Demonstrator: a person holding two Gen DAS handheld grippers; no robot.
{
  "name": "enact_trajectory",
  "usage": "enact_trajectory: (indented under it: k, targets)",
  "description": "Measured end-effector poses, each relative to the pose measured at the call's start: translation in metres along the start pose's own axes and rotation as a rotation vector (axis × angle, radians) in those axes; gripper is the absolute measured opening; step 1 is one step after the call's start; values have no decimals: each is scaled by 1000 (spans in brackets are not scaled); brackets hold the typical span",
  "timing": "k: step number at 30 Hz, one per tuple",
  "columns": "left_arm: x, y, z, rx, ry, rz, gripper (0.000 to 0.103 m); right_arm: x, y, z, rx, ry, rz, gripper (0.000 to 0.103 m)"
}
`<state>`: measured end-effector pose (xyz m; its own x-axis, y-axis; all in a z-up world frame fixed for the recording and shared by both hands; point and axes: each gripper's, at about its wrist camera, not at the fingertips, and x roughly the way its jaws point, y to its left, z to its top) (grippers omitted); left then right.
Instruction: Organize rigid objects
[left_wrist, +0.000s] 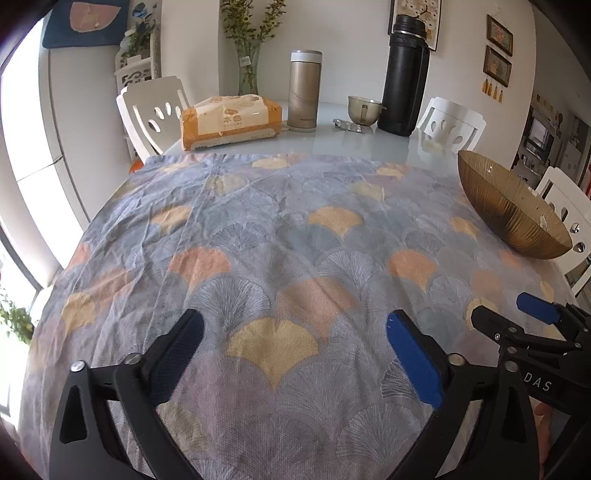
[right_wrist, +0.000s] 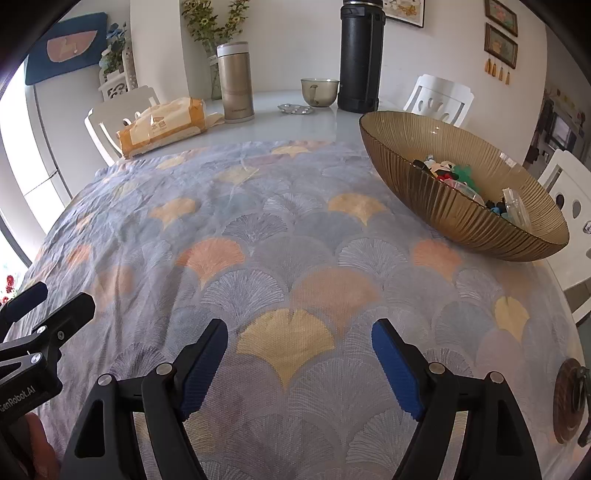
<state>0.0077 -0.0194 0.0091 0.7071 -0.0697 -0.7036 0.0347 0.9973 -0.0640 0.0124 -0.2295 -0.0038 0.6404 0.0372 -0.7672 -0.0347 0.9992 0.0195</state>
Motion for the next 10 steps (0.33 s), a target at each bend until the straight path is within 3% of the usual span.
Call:
enact_trajectory:
  k: [10]
  targets:
    - [-6, 3, 0, -8, -46, -10, 102, 1, 1, 0, 2, 3, 4, 80]
